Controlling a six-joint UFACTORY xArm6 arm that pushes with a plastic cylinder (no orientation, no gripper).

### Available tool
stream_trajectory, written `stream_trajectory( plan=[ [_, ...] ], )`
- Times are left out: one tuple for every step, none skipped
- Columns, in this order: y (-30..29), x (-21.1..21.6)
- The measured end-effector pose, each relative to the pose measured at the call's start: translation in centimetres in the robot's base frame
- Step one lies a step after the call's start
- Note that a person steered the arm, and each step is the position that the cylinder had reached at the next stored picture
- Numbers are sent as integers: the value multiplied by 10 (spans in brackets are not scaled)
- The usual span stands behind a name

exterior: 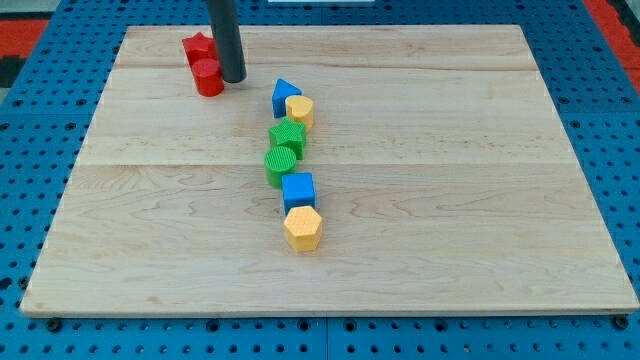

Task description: Put the blue triangle vertically above the yellow heart

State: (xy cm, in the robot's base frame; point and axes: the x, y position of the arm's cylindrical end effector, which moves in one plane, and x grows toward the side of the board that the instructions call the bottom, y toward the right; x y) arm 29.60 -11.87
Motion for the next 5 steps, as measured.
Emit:
stream_trajectory(
  plan=[
    [4, 2],
    [-19, 2],
    [-21, 28],
    [12, 47],
    [25, 47]
  ],
)
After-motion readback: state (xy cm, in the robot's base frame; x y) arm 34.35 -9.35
